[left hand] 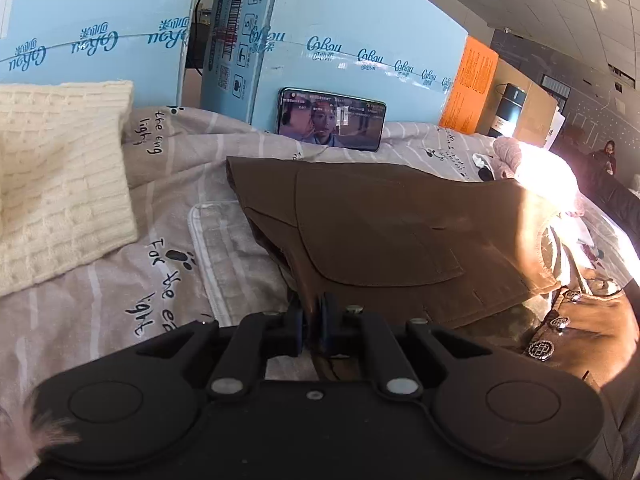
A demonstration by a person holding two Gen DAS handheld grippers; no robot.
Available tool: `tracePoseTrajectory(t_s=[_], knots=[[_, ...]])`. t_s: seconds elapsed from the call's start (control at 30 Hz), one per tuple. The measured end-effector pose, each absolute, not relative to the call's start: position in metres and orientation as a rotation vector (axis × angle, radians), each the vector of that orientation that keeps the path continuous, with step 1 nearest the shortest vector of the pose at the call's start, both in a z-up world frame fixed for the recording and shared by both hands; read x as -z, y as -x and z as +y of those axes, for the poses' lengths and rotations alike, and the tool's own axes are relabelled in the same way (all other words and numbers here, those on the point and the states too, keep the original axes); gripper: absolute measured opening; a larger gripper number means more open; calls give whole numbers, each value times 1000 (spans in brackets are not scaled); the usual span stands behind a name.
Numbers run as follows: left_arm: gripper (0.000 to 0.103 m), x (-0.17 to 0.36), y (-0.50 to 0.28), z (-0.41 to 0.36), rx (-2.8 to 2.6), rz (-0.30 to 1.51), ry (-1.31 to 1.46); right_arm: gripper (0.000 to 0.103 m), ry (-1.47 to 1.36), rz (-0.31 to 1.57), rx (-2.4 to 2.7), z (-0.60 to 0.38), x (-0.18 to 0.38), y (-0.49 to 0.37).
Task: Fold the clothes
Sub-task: 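Smooth the jacket front flat with both tools, pressing near the buttons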
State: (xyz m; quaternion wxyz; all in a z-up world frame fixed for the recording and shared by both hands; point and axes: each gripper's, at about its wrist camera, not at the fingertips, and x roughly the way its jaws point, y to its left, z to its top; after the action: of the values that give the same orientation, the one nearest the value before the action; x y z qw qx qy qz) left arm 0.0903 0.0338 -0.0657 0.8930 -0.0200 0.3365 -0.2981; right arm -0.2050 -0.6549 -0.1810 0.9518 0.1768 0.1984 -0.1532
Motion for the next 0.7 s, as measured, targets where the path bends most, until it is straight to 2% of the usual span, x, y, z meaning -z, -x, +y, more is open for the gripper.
tracePoseTrajectory(t_s=[0.07,0.1,0.13,0.17,0.2,0.23,0.27,0.3,0.37,0.5,0.7], knots=[[14,63,-88,37,636,708,60,9,-327,432,355,-656,183,202],[21,61,-85,41,638,703,72,9,-330,446,370,-659,185,201],[34,59,-79,47,632,697,90,9,-335,459,384,-661,186,200],[43,56,-73,53,627,691,108,11,-342,473,391,-664,187,199],[60,54,-67,60,625,685,129,18,-351,481,401,-666,187,199],[72,51,-59,68,645,677,166,21,-356,484,414,-668,187,199],[76,48,-51,75,666,667,191,28,-357,480,428,-668,186,200],[80,46,-42,81,686,657,215,39,-357,474,441,-668,185,201],[84,41,-24,89,710,623,226,56,-352,452,463,-667,180,203],[86,42,3,84,776,619,184,57,-304,367,442,-653,163,203],[86,55,23,57,830,647,44,58,-303,319,34,-610,143,189]])
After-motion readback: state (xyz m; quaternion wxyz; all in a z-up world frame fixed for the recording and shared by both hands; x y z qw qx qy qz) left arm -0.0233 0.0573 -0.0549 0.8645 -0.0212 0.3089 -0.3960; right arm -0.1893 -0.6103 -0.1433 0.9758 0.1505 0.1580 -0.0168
